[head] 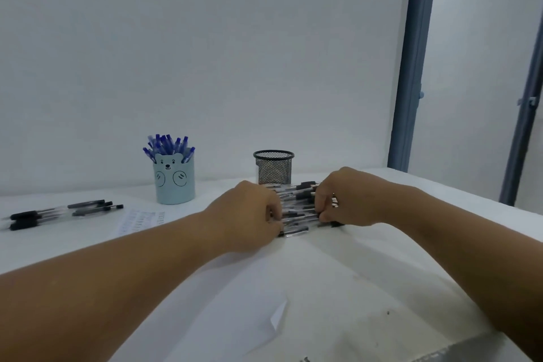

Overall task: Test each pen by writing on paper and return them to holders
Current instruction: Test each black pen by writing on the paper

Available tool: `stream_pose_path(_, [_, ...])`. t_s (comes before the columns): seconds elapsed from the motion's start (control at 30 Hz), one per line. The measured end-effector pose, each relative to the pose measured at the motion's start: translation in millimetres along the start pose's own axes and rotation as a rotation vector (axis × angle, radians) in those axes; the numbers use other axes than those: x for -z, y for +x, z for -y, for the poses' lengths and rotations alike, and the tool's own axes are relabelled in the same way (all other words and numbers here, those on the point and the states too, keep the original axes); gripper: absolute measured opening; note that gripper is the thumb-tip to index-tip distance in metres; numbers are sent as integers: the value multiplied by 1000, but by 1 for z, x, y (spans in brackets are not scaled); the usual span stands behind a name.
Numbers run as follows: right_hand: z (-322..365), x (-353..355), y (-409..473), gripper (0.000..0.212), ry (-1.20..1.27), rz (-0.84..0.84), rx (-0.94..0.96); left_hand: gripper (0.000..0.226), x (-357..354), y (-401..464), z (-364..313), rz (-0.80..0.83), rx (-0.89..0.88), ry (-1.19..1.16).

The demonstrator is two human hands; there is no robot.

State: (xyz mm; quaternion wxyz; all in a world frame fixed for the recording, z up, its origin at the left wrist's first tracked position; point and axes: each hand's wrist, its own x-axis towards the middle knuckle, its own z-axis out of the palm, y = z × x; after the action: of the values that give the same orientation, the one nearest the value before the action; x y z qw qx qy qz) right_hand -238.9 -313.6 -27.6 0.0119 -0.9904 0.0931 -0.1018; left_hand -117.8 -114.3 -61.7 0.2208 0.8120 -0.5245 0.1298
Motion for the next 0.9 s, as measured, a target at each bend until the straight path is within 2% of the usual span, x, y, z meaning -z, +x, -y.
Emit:
stream_pose_path(0.23, [1,1,-4,13,56,-41,32,6,4,-5,-2,-14,2,-45])
stream_pose_path(0.37, [15,4,-1,8,56,-82,111,7,22,-15,4,-40,19,-20])
stream_pose_path(0.63, [94,3,41,8,50,-182,275,10,76,-53,58,-99,221,43])
stream_pose_path(0.9, [183,-21,97,14,128,-117,436,18,126,-102,146,-226,465,114])
